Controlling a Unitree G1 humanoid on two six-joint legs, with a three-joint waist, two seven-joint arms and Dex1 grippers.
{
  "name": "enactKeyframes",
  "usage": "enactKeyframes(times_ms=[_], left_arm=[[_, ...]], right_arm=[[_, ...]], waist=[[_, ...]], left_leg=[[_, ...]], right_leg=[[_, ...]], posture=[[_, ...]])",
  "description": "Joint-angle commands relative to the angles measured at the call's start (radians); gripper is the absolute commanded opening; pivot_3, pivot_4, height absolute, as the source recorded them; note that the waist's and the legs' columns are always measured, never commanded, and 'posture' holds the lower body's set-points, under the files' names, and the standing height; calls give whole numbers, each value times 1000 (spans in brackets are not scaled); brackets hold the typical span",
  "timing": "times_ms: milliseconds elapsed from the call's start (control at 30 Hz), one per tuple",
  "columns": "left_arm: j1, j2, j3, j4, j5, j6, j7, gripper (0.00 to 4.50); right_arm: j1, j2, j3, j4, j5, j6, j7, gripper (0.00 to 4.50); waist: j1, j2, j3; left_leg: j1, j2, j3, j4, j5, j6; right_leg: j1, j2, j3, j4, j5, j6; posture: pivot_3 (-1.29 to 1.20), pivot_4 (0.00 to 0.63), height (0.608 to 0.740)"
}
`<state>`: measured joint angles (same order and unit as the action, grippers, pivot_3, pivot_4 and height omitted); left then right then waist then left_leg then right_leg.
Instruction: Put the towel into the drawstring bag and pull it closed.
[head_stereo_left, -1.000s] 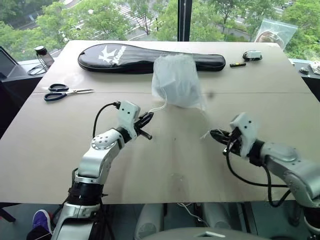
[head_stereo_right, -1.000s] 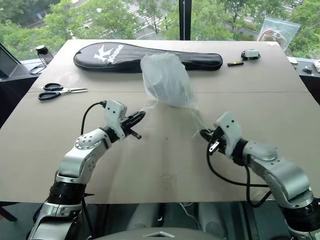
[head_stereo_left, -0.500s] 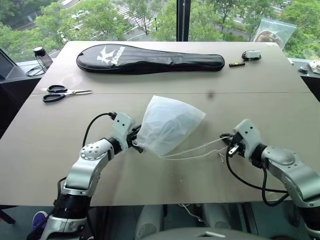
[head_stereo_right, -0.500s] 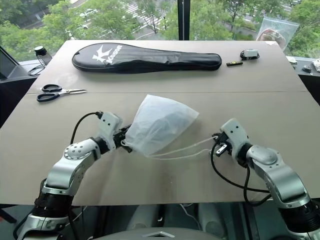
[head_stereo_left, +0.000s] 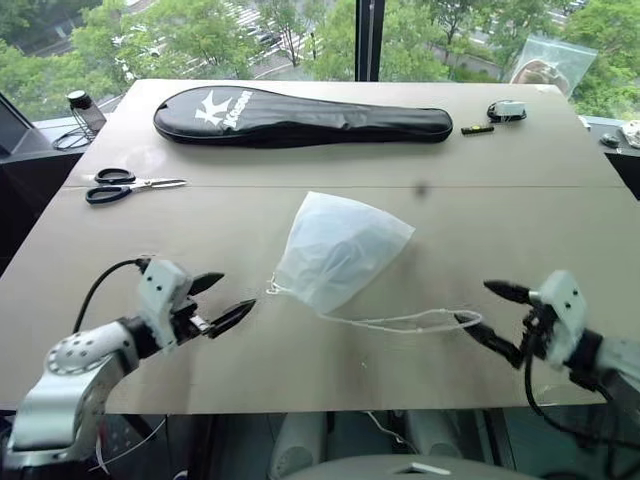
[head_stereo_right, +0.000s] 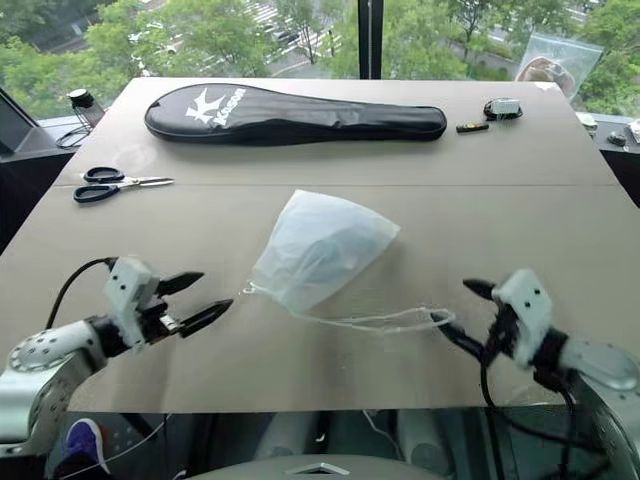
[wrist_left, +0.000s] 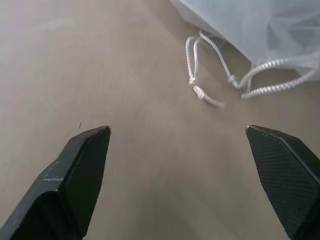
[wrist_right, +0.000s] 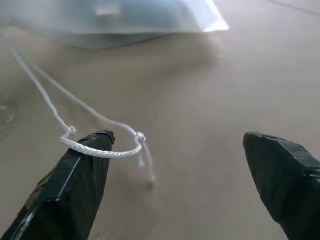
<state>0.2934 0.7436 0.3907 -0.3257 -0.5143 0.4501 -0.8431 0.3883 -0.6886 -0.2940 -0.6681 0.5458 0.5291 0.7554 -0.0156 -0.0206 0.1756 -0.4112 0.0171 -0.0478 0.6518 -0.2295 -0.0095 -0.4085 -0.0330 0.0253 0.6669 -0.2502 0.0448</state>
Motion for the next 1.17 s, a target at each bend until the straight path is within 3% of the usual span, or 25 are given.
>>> enactKeyframes(times_ms=[33,167,233,300,433,500,700,1167], left_arm=[[47,-12,54,-87,-38,11,4,4480],[45,-43,59,-115,-71,53,52,4480],[15,-68,40,-127,-81,79,96,4480],[-16,-79,24,-138,-85,97,120,4480],[-57,-90,25,-154,-118,141,150,4480],[-69,-94,32,-179,-182,182,144,4480],[-49,-115,21,-210,-163,133,156,4480],[68,-127,98,-189,-154,64,123,4480]], right_arm=[[14,5,-44,-18,-36,-66,-14,4500],[12,24,-17,37,-123,-153,-32,4500],[-156,100,-78,80,36,-54,-155,4500],[-220,54,-72,119,24,10,-149,4500],[-42,-144,26,153,-127,-28,31,4500],[70,-159,-33,102,-45,-21,123,4500],[65,-93,-128,22,85,-50,142,4500],[3,43,-124,38,-61,-205,-12,4500]], waist=[[1,0,0],[6,-1,-1],[4,-1,-1],[-1,-1,0],[22,-3,-2],[31,-3,-2],[3,-2,-2],[5,-3,-3]], left_leg=[[1,1,1,0,0,0],[4,2,1,0,0,0],[6,2,2,0,0,0],[10,4,5,0,0,0],[13,3,8,-4,0,0],[11,3,11,-5,-1,1],[13,6,15,-4,-5,6],[13,6,16,-3,-5,6]], right_leg=[[0,0,0,0,-1,-2],[2,1,0,0,-2,-3],[5,1,1,0,-2,-3],[7,1,3,-1,-2,-2],[11,1,2,-5,-2,-3],[11,1,1,-5,-2,-4],[12,0,3,-5,-6,-2],[12,-1,3,-5,-7,-3]], posture=[[0,150,740],[0,150,740],[0,150,740],[0,150,740],[0,150,740],[0,150,740],[0,150,740],[0,150,740]])
